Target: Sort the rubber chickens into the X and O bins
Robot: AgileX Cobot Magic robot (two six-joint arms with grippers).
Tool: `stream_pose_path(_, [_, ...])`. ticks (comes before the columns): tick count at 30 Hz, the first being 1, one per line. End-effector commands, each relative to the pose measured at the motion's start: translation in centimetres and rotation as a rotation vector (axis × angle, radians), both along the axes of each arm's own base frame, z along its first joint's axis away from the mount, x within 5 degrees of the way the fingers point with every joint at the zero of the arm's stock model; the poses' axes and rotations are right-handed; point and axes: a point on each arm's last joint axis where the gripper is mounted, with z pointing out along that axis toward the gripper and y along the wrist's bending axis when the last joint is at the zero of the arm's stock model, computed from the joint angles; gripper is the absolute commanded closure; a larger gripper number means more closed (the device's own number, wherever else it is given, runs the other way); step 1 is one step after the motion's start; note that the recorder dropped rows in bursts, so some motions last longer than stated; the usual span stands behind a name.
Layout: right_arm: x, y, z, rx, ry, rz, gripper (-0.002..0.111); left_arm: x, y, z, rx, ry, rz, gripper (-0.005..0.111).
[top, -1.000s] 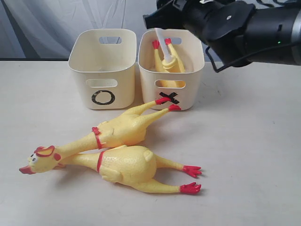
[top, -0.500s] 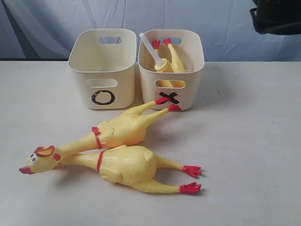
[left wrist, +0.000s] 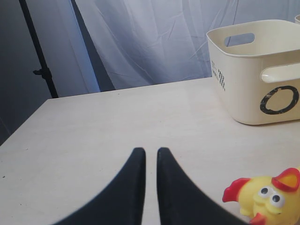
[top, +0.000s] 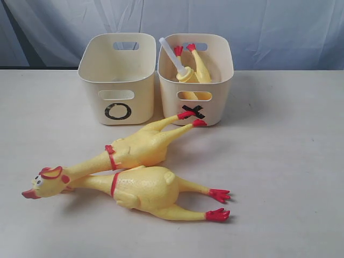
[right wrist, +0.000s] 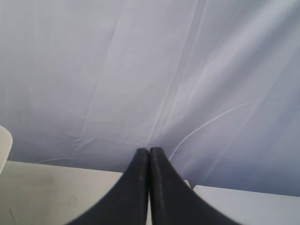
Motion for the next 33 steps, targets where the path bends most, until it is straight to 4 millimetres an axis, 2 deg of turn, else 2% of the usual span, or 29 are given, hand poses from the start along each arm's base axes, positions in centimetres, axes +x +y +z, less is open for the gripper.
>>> stream_pose_path(1, [-2.3,-1.3,-1.0,-0.007,0.009,0.063,0.109,0.0,0.0,-0.1,0.005,-0.004,0.001,0.097])
stream_pose_path(6, [-5.6,-3.2,-3.1,-0.005,0.017,0.130,0.109,0.0,0.0,-0.1,0.005,-0.004,0.001,0.097])
stream_pose_path(11, [-9.2,-5.0,-5.9,0.070,0.005,0.200,0.109,0.0,0.0,-0.1,0.005,-0.004,0.001,0.097])
stream_pose_path(19, [-14.5,-6.6,-8.5,0.413,-0.115,0.408,0.109,0.0,0.0,-0.1,0.005,-0.004,0.001,0.097])
stream_pose_path(24, [-16.9,-6.7,-10.3,0.609,-0.149,0.551,0.109,0.0,0.0,-0.1,0.005,-0.004,0.001,0.097])
stream_pose_path(31, [-19.6,-5.6,-11.4,0.660,-0.170,0.835,0.109,0.0,0.0,-0.1,-0.002,-0.006,0.000,0.097])
stream_pose_path(33, [-20.3,-5.3,-11.6,0.666,-0.172,0.912,0.109,0.0,-0.2,0.1,-0.109,-0.026,-0.010,0.097])
